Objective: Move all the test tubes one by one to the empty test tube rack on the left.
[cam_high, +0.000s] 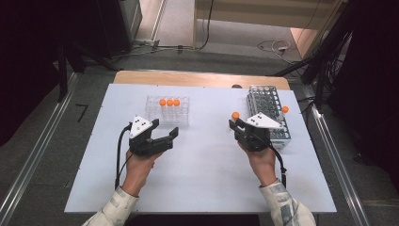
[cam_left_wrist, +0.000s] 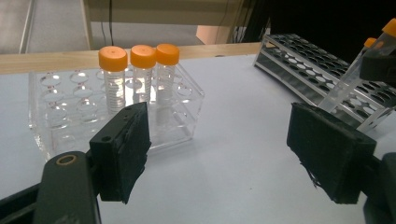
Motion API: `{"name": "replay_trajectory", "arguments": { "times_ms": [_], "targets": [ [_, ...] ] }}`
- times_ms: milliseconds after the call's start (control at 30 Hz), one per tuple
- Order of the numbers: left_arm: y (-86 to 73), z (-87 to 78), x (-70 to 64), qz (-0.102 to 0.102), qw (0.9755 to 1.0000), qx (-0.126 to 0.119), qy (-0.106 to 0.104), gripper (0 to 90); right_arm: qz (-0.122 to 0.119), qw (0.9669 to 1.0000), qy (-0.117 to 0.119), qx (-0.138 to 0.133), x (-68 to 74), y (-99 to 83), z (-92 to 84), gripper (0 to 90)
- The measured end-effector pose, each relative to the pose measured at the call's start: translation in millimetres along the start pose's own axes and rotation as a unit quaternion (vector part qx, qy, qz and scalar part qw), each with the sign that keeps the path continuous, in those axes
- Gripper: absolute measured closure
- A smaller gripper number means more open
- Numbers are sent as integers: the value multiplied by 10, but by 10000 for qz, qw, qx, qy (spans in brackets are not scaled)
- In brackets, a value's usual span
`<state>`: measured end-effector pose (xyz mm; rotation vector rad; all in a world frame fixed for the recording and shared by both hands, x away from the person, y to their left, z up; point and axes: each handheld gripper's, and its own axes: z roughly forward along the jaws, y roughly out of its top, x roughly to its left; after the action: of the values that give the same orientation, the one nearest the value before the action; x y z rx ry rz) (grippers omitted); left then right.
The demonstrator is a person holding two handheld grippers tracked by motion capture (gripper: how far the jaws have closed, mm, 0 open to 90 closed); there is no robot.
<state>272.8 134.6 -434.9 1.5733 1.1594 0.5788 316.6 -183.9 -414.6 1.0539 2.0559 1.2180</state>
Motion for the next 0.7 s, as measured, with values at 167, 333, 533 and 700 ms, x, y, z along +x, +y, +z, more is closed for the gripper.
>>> {"name": "replay_trajectory", "arguments": {
  "times_ms": [167, 333, 533, 700],
  "targets": [
    [-3, 3, -19, 10, 10000, 4, -34, 210, -110, 9998, 170, 68, 139, -15, 56, 727],
    [-2, -2, -33, 27, 10000, 6, -53, 210, -183, 9992, 334, 112, 238, -28, 95, 727],
    [-5, 2, -59, 47, 9999, 25, -86, 210, -301, 9981, 487, 209, 369, -55, 163, 726],
    [-9, 5, -71, 59, 9999, 22, -107, 211, -369, 9974, 570, 236, 457, -61, 192, 727]
  ]
}}
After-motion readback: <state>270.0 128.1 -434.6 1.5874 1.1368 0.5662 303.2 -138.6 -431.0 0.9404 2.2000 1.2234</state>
